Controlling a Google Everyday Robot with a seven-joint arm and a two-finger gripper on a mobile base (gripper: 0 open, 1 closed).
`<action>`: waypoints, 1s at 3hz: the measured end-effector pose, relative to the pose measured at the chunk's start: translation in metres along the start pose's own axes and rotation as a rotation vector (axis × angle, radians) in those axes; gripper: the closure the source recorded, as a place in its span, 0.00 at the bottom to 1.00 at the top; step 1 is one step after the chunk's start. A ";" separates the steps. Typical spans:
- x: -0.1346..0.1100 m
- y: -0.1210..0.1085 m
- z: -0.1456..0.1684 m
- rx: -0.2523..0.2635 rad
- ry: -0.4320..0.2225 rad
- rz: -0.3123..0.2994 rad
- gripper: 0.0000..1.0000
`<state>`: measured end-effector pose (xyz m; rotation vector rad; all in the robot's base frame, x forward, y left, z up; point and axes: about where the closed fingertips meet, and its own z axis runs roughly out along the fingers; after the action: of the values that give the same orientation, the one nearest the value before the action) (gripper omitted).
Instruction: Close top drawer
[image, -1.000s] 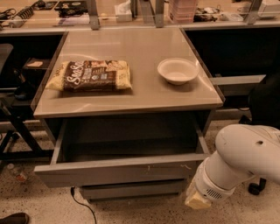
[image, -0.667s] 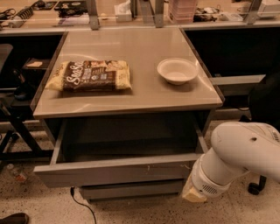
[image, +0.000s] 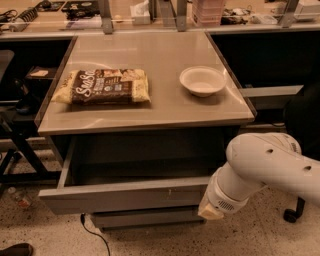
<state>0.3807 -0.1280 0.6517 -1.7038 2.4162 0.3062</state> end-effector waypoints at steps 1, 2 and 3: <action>-0.015 -0.009 0.003 0.014 -0.003 -0.030 1.00; -0.028 -0.020 0.002 0.034 -0.003 -0.056 1.00; -0.037 -0.031 0.002 0.044 0.007 -0.068 1.00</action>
Offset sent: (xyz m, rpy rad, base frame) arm 0.0491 0.0301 0.0075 -0.0154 -0.0786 0.0696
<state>0.4219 -0.1041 0.6569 -1.7671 2.3457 0.2360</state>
